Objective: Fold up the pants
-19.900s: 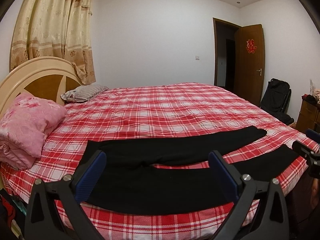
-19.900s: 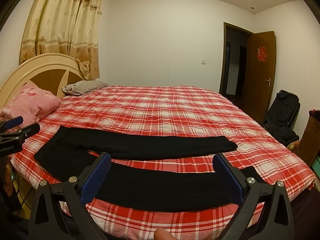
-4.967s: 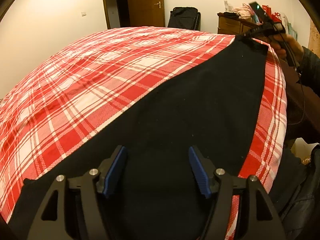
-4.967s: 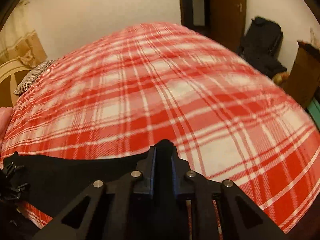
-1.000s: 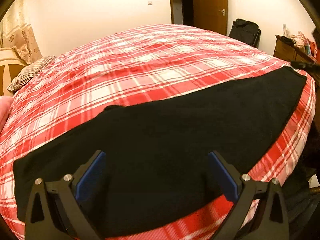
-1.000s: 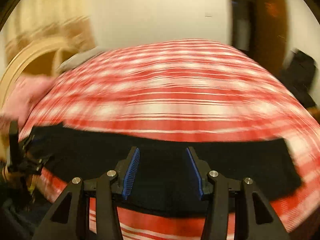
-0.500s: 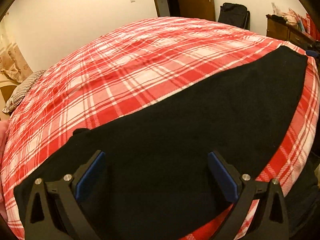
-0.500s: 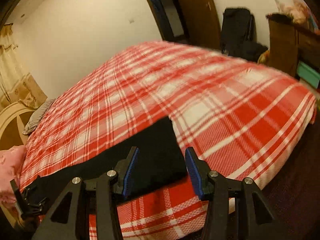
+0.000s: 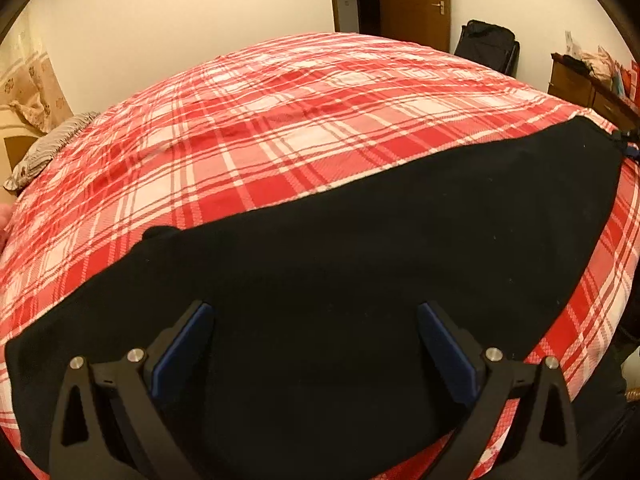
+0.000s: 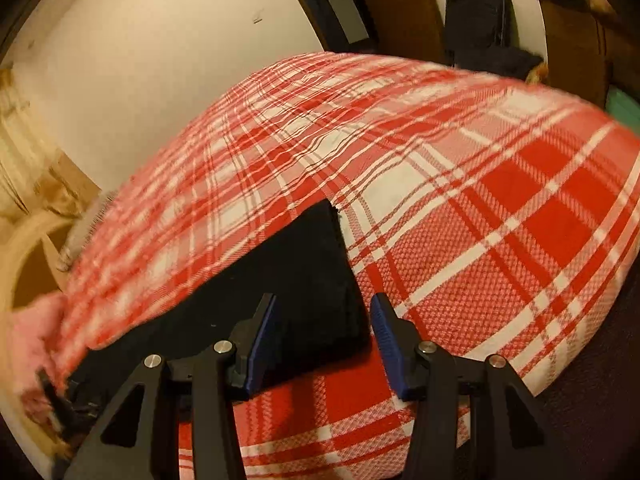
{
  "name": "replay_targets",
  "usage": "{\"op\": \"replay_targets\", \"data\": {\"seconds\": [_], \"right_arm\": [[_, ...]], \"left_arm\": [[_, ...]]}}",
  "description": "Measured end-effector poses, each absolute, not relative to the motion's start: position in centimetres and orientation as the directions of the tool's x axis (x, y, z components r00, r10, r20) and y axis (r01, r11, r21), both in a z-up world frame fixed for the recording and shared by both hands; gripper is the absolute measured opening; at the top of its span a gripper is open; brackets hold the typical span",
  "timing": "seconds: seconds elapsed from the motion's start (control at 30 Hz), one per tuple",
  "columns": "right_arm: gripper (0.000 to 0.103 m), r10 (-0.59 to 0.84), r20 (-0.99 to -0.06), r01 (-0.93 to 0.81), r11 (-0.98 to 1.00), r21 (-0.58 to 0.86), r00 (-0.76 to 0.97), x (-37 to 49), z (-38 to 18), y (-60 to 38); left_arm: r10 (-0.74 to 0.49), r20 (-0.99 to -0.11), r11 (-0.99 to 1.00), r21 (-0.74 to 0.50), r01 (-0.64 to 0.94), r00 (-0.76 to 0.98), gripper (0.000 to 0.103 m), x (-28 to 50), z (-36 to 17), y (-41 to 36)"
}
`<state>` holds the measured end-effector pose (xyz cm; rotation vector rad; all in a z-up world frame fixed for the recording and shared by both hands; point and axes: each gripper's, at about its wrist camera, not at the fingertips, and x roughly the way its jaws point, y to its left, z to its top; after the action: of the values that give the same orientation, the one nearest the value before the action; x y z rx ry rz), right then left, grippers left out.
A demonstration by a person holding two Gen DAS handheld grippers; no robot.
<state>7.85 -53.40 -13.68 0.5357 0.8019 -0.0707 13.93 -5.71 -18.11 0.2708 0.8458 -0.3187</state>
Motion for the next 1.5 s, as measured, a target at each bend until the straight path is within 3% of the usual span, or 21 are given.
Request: {"op": "replay_targets", "data": {"seconds": [0.2,0.27,0.37,0.53,0.97,1.5], "right_arm": [[0.049,0.2,-0.695,0.243,0.841,0.484,0.691,8.2,-14.2,-54.0],[0.043,0.187,-0.694,0.241,0.849,0.47,0.695,8.3,-14.2,-53.8],[0.016,0.213,-0.67,0.226,0.833,0.504,0.711,8.1,-14.3,-54.0],[0.015,0.228,-0.623,0.176,0.837,0.517,0.748,7.7,-13.5,-52.4],[0.015,0.261,-0.542,-0.046,0.925,0.376,0.799,7.1,-8.2,-42.4],[0.015,0.41,-0.554,-0.275,0.909,0.314,0.724,9.8,-6.8,-30.4]], "left_arm": [[-0.172,-0.768,0.923,0.094,0.373,0.617,0.103,14.0,-18.3,-5.6],[-0.169,-0.768,0.923,0.096,0.372,0.617,0.103,14.0,-18.3,-5.7],[-0.162,-0.768,0.921,0.107,0.374,0.619,0.103,13.8,-18.1,-5.8],[-0.162,-0.769,0.92,0.108,0.376,0.618,0.103,13.7,-18.0,-5.7],[-0.211,-0.738,0.922,0.066,0.38,0.641,0.103,11.9,-15.0,-4.3],[-0.234,-0.727,0.938,0.007,0.347,0.646,0.103,11.2,-15.4,-1.4]]}}
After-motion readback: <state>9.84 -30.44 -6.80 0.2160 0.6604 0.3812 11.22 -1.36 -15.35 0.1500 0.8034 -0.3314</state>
